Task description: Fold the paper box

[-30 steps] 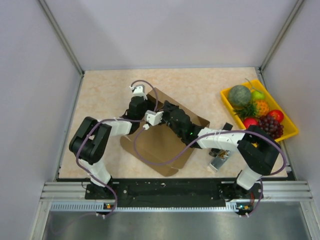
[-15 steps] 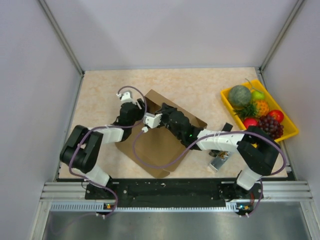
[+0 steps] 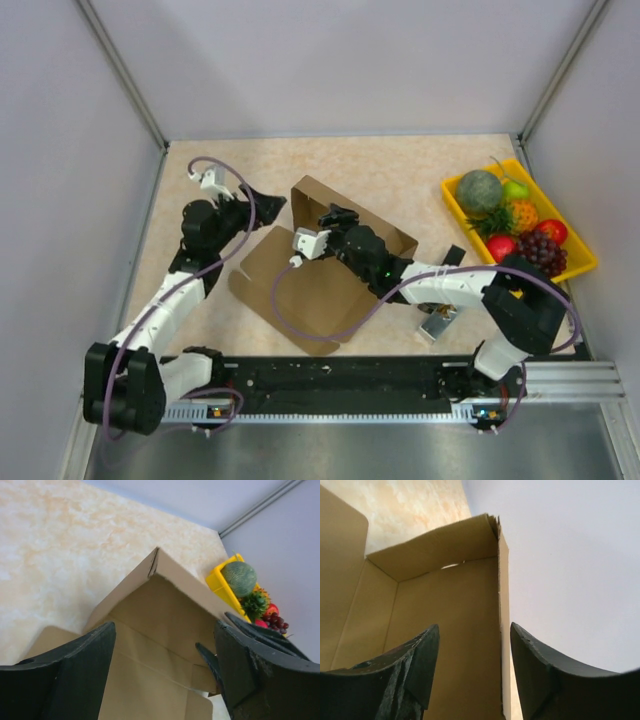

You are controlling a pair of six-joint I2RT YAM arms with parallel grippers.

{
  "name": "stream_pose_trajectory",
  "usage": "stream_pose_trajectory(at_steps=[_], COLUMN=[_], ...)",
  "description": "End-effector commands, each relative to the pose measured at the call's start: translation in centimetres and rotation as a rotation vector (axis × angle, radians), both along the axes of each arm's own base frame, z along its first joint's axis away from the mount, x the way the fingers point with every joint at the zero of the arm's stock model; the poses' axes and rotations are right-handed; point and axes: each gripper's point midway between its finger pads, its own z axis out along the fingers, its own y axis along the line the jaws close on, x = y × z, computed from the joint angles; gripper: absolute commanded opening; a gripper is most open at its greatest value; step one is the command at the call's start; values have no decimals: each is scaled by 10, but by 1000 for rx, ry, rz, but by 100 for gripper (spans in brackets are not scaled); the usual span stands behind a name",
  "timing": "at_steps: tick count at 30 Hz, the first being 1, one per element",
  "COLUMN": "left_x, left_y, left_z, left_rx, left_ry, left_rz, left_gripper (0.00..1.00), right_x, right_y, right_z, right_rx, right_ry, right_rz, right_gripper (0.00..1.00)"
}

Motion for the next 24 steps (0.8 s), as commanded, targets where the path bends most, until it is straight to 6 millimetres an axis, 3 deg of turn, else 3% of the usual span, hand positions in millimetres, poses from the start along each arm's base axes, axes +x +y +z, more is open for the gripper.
stream_pose_trajectory(at_steps=[1, 4, 5, 9, 11, 12, 14, 15, 17, 20, 21, 23, 24], left_x=[12, 45, 56, 90, 100, 101, 101, 100, 96, 91, 89, 89, 88], left_y=[-8, -15, -28, -50, -55, -56, -58, -59, -60, -61, -60, -58, -57], left_z=[42, 46, 50, 51, 38, 35, 21, 17, 7, 1, -2, -8, -10], left_rx=[-14, -13, -35, -64, -43, -37, -18, -16, -16, -13, -8, 12, 11], left_ry=[28, 79, 89, 93, 150, 150, 170, 179, 199, 207, 214, 222, 229], left_rz=[-115, -177, -271, -402, -439, -446, -460, -475, -492, -506, -505, -487, -484], left_gripper=[84, 84, 81, 74, 68, 67, 67, 68, 69, 70, 70, 67, 65], right_x=[-11, -14, -15, -15, -15, -17, -18, -26, -40, -60, -60, -67, -61], right_y=[-6, -10, -11, -9, -13, -17, -21, -24, -25, -36, -48, -61, -79], right_z=[49, 56, 51, 44, 52, 47, 82, 75, 116, 126, 136, 131, 132], right_rx=[197, 240, 226, 240, 285, 313, 427, 461, 569, 644, 742, 790, 871], right_ry=[25, 74, 99, 169, 184, 257, 327, 451, 499, 650, 707, 837, 892], right_rz=[4, -9, -11, 4, -9, -31, -22, -48, 10, -8, -45, -82, -147], right_gripper=[63, 71, 79, 77, 77, 78, 78, 78, 79, 81, 81, 81, 82])
